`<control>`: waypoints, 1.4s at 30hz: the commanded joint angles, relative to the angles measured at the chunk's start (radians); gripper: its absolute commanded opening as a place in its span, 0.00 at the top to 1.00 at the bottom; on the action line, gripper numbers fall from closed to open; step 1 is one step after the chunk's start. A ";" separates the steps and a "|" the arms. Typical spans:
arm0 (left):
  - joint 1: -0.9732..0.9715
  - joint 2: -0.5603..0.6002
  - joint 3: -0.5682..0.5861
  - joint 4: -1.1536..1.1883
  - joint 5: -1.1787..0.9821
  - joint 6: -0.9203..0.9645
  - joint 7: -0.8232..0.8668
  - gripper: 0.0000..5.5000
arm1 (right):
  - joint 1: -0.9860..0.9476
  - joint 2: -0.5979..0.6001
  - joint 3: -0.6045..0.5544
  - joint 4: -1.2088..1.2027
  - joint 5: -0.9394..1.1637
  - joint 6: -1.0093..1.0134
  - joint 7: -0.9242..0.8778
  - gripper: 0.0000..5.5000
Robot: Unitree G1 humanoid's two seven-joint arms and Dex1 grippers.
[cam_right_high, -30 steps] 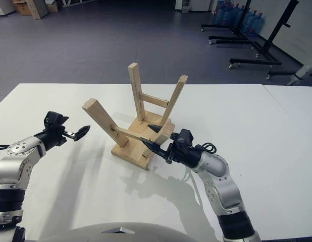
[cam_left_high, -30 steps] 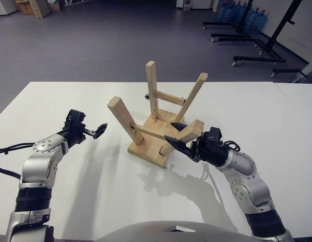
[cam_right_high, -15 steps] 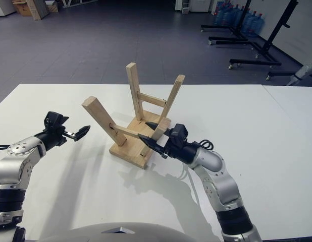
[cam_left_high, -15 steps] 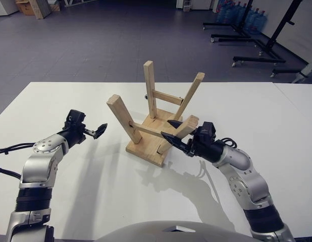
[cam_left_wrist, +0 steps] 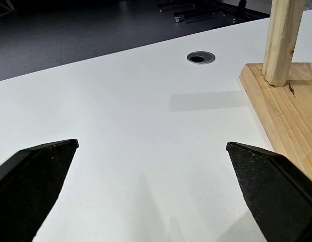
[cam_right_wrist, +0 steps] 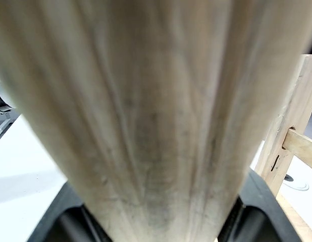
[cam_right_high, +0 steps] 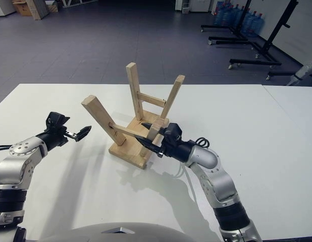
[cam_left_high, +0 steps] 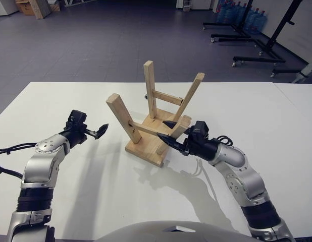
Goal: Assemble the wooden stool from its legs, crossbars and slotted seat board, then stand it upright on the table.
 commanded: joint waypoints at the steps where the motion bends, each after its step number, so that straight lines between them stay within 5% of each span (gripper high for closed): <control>1: 0.012 -0.003 -0.012 -0.013 0.018 -0.013 0.008 0.02 | 0.006 -0.003 0.025 0.028 -0.026 0.077 -0.022 0.63; 4: 0.007 -0.007 0.038 -0.037 -0.019 0.006 0.019 0.02 | 0.001 0.004 0.036 0.033 -0.040 0.088 -0.043 0.63; 10: -0.035 -0.006 0.324 -0.217 -0.315 0.205 0.061 0.02 | -0.008 0.038 0.054 0.065 -0.074 0.073 -0.090 0.63; 16: -0.265 -0.035 0.435 -0.496 -0.815 0.484 0.380 0.12 | 0.009 0.030 0.040 0.056 -0.072 0.067 -0.090 0.63; 21: -0.564 -0.017 0.282 -0.551 -1.133 0.492 0.756 0.27 | 0.005 0.034 0.041 0.060 -0.079 0.067 -0.096 0.63; 26: -0.405 -0.011 0.160 -0.587 -1.235 0.479 0.913 0.40 | -0.011 0.041 0.042 0.070 -0.086 0.067 -0.105 0.63; 42: -0.152 -0.123 -0.170 -0.591 -0.977 0.367 0.852 0.88 | -0.038 0.059 0.057 0.070 -0.099 0.082 -0.111 0.63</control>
